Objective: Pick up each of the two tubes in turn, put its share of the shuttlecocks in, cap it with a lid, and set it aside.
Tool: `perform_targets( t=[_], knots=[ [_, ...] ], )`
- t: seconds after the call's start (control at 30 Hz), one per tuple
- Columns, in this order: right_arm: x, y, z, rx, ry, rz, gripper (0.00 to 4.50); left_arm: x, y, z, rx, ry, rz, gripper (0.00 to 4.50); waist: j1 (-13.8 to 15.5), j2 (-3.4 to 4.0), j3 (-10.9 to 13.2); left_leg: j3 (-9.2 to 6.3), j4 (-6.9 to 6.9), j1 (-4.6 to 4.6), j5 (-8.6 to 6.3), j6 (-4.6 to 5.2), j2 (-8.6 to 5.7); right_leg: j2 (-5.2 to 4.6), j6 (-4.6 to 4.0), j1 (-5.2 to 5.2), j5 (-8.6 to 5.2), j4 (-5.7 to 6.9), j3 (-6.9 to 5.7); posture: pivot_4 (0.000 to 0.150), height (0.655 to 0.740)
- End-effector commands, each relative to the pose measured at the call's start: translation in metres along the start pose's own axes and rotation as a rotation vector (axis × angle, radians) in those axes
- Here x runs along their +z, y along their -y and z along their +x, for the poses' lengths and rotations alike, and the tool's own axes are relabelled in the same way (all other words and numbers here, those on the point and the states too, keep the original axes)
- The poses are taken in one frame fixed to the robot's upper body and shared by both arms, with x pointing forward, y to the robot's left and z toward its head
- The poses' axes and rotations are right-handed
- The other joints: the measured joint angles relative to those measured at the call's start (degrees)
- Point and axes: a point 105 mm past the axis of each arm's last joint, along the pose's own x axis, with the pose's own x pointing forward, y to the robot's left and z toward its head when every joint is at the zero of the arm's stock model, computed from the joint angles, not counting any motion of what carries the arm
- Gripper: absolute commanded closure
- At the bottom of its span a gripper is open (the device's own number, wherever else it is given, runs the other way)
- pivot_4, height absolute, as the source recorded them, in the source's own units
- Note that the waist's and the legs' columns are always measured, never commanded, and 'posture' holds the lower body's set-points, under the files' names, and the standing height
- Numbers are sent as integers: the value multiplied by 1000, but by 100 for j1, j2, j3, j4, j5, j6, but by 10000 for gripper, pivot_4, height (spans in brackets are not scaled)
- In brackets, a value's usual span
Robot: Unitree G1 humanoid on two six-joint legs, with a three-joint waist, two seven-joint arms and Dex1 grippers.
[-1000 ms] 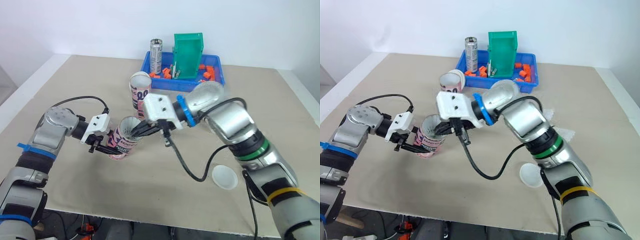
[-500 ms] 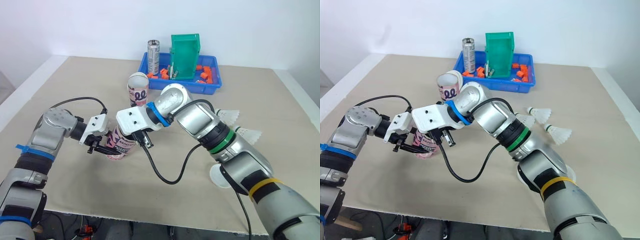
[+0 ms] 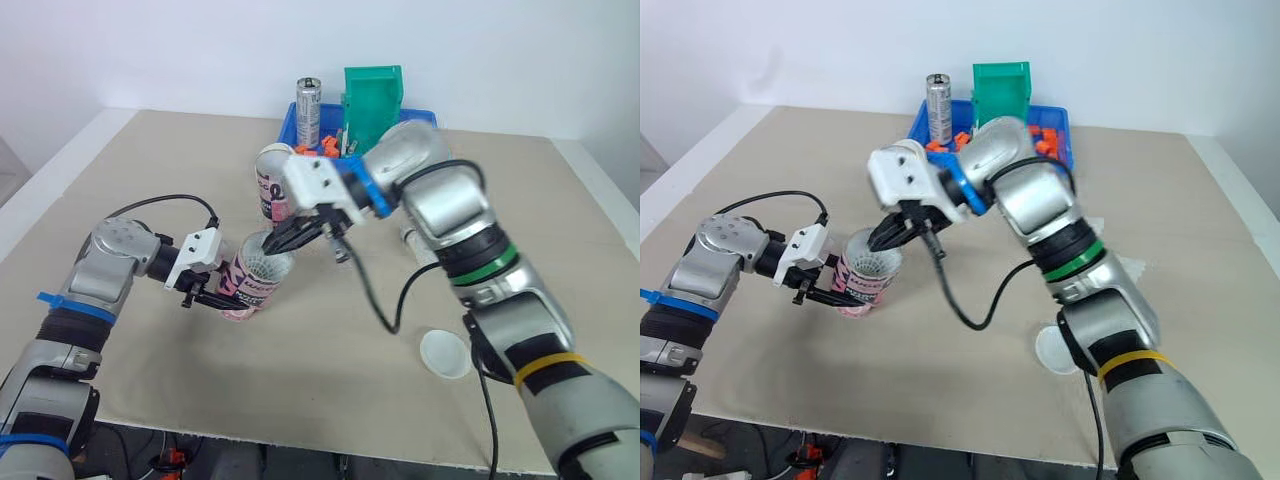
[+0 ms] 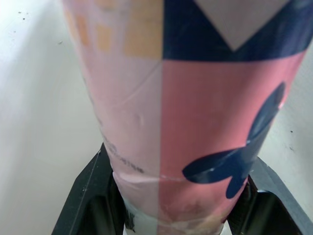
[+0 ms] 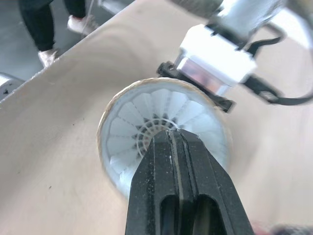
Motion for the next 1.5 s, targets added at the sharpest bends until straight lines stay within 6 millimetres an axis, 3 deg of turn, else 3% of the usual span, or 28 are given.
perform_targets(
  t=[0.03, 0.13, 0.23, 0.3, 0.43, 0.53, 0.6, 0.73, 0.9, 1.0, 1.17, 1.5],
  knots=[
    [11, -8, -24, -42, 44, -14, 44426, 11, -4, 2, 17, 56, 43, 22912, -1, -1, 1, 1, 0, 0, -1, -1, 0, 0, 0, -1, 0, 0, 1, 1500, 7362],
    [6, -12, -47, -146, 46, 26, 44426, 28, -7, 3, 36, 163, 61, 22912, -1, -7, 6, 1, -1, -3, -1, -2, 0, 0, 2, -3, 0, -4, 1, 1500, 7362],
    [-21, -42, -81, -228, -62, 128, 36159, 49, -7, 11, 53, 331, 57, 22912, 0, -14, 12, -3, -3, -16, -1, -2, 0, -1, 0, -13, 0, -6, -2, 1500, 7362],
    [-36, -64, -96, -256, -145, 194, 27108, 52, -4, 19, 47, 389, 45, 22912, 19, -17, 14, -7, -4, -17, -5, -8, -2, -2, -4, -10, -4, -11, -6, 1500, 7362],
    [-60, -104, -108, -194, -284, 309, 7281, 56, 4, 36, 6, 449, 20, 22912, -71, -7, 19, 10, -4, -18, -24, -6, -8, -5, -4, -22, -16, -8, 17, 1500, 7362],
    [-83, -124, -116, -187, -400, 379, 7281, 63, 8, 52, -46, 500, 15, 22912, -124, -7, 20, 6, -6, -16, -24, -5, -5, 3, -5, -22, -16, -6, 16, 1500, 7362],
    [-94, -126, -115, -218, -428, 416, 7281, 69, 10, 64, -92, 521, 19, 22912, -133, -7, 20, 7, -5, -12, -24, -5, -6, 2, 22, -20, -31, -5, 17, 1500, 7362],
    [-103, -128, -106, -251, -436, 453, 7281, 77, 11, 76, -145, 536, 27, 22912, -152, -11, 22, 13, 21, -3, -20, -9, -6, 2, 45, -6, -16, -5, 27, 1500, 7362],
    [-113, -145, -96, -227, -470, 501, 7281, 79, 15, 88, -191, 535, 9, 22912, -147, -11, 22, 14, 29, -1, -17, -8, -8, 0, 50, 1, -10, -6, 32, 1500, 7362],
    [-125, -155, -93, -207, -526, 512, 7281, 70, 17, 97, -179, 518, -6, 22912, -143, -11, 22, 15, 29, -3, -18, -9, -10, -2, 55, 2, -11, -10, 34, 1500, 7362],
    [-141, -153, -89, -222, -567, 518, 7281, 47, 17, 106, -126, 487, -25, 22912, -154, -10, 21, 16, 20, 8, -18, -8, -10, 1, 50, 3, -12, -10, 36, 1500, 7362],
    [-155, -155, -90, -188, -597, 535, 7281, 13, 28, 124, -55, 484, -72, 22912, -140, -10, 20, 15, 26, 14, -18, -8, -11, -3, 52, 15, -10, -11, 35, 1500, 7362]
  ],
)
